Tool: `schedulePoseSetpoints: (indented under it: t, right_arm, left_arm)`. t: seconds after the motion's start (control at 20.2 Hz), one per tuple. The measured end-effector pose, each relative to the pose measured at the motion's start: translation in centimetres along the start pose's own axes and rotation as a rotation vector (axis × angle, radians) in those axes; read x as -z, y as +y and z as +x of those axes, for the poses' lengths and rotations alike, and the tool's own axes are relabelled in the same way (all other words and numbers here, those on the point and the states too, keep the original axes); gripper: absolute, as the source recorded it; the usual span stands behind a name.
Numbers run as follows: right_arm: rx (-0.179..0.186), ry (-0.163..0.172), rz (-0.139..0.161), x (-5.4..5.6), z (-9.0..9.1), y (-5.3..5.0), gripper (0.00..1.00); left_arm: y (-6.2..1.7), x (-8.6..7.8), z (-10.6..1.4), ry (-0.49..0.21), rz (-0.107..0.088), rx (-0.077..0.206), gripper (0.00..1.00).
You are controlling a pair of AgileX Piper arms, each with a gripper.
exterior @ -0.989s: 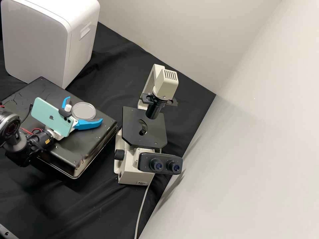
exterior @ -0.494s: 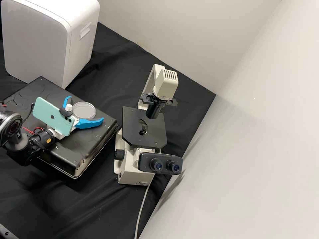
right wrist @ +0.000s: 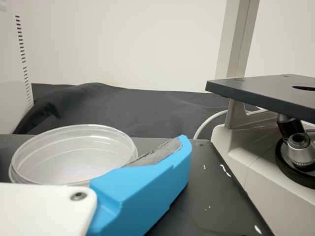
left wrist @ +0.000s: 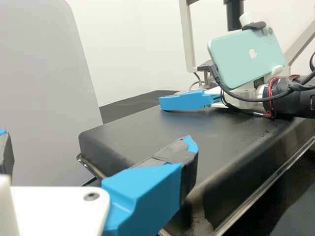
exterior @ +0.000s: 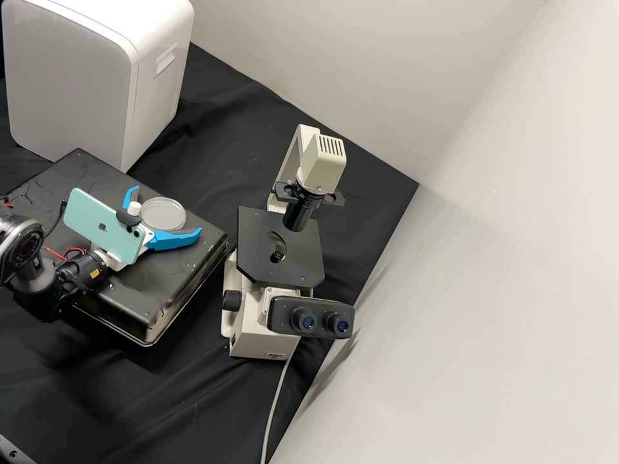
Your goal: Place the petri dish on the microscope
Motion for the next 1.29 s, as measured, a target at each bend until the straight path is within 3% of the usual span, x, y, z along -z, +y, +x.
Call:
schedulePoseSetpoints:
  t: [1.29]
  right_arm:
    - [-0.02,-0.017,0.024,-0.37,0.0,0.74,0.0]
  left_arm:
    - [-0.09,0.0,0.03,0.001,-0.006,0.005,1.0]
